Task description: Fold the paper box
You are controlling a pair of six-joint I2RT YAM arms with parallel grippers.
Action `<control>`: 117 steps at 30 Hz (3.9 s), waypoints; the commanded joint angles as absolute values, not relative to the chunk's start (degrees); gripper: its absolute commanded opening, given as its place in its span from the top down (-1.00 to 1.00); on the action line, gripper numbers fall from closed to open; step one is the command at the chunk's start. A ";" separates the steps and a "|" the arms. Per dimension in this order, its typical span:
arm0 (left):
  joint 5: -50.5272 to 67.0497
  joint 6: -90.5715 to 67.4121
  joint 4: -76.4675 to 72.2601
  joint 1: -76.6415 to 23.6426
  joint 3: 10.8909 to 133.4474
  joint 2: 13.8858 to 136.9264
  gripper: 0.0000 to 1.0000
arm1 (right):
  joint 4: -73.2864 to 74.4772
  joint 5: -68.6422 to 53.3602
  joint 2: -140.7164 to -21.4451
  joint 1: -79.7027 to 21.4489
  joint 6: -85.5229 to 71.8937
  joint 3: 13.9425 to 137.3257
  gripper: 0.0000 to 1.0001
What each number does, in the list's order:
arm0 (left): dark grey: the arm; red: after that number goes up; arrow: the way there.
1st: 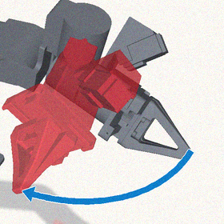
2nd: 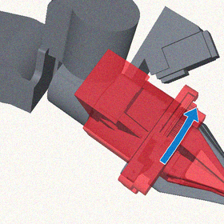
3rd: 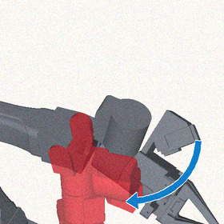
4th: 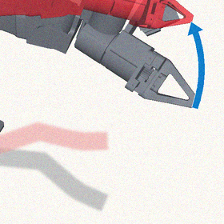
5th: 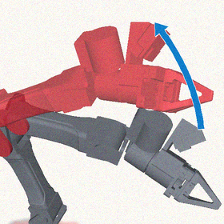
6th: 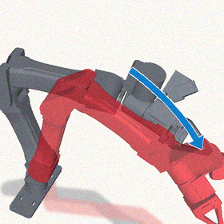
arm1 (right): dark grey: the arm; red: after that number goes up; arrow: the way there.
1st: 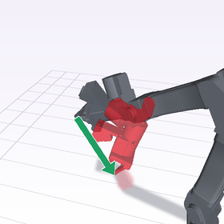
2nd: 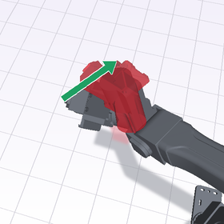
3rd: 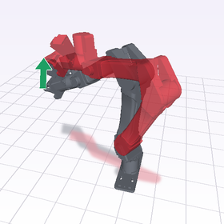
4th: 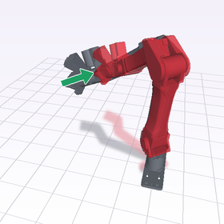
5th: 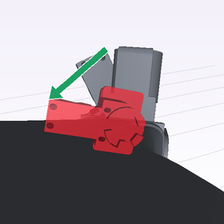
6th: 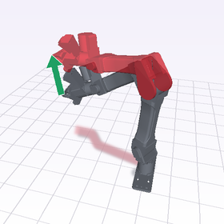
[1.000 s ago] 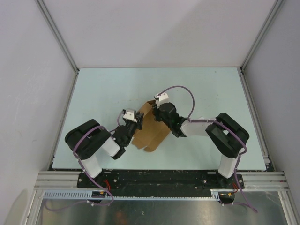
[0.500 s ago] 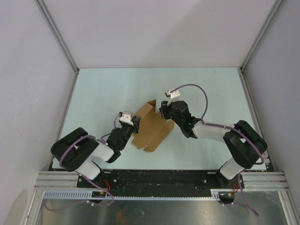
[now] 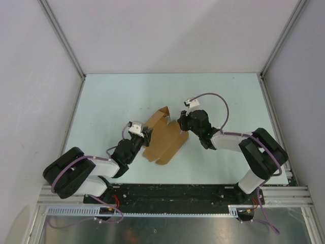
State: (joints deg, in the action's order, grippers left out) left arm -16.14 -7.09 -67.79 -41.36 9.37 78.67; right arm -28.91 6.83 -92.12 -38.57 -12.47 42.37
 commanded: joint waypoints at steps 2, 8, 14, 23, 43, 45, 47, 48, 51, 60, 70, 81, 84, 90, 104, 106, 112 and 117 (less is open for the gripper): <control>-13.89 -7.38 -64.16 -41.75 11.95 75.32 0.31 | -37.79 0.71 -97.46 -36.12 -14.41 42.01 0.52; -16.17 -6.68 -63.37 -41.84 13.00 75.76 0.31 | -39.64 -0.79 -99.58 -35.51 -14.59 42.10 0.56; -17.66 -6.59 -62.05 -41.84 15.55 74.62 0.30 | -37.27 -0.09 -97.03 -35.51 -13.80 42.01 0.51; -20.65 -5.19 -58.10 -41.75 20.73 76.19 0.30 | -36.39 1.93 -97.21 -33.66 -13.45 42.01 0.36; -19.78 -6.85 -56.78 -41.75 24.61 87.62 0.34 | -37.09 -2.46 -98.52 -31.55 -14.50 41.48 0.28; -19.60 -7.12 -56.78 -41.75 24.70 88.59 0.34 | -36.74 -2.37 -98.52 -31.47 -14.50 41.48 0.22; -19.60 -7.29 -56.78 -41.75 24.61 88.86 0.35 | -36.48 -2.46 -98.52 -31.20 -14.50 41.48 0.16; -19.69 -7.21 -56.78 -41.75 24.52 88.86 0.35 | -36.56 -2.81 -98.61 -30.94 -14.68 41.40 0.14; -19.78 -7.21 -56.78 -41.75 23.91 87.90 0.35 | -37.52 -5.09 -99.49 -29.62 -15.55 41.31 0.14; -18.99 -6.94 -56.69 -41.75 22.15 81.39 0.34 | -39.73 -11.86 -101.16 -27.16 -16.53 40.87 0.06; -18.02 -6.86 -56.34 -41.84 21.36 77.17 0.33 | -40.08 -18.02 -102.74 -26.10 -14.42 40.87 -0.04; -16.53 -7.82 -55.99 -41.84 19.25 73.75 0.33 | -42.80 -23.11 -105.38 -25.31 -14.50 40.87 0.01; -15.65 -8.35 -55.81 -41.84 17.93 71.11 0.33 | -43.24 -24.17 -106.00 -25.31 -15.03 40.96 0.06; -14.41 -9.40 -55.55 -41.84 15.38 66.89 0.33 | -43.68 -25.75 -107.05 -25.31 -15.64 41.22 0.22; -11.78 -12.13 -55.37 -41.92 9.76 59.68 0.33 | -50.78 -26.12 -105.91 -26.72 -22.14 36.40 0.95; -12.13 -12.30 -55.37 -42.01 9.41 59.15 0.34 | -52.55 -22.96 -104.42 -27.24 -25.56 33.15 1.00; -13.53 -12.31 -55.28 -43.42 9.49 60.12 0.38 | -59.24 -13.29 -101.08 -31.02 -33.04 24.89 1.00; -15.38 -11.08 -55.37 -46.66 9.76 60.91 0.39 | -58.54 -0.83 -96.60 -39.17 -35.33 21.80 1.00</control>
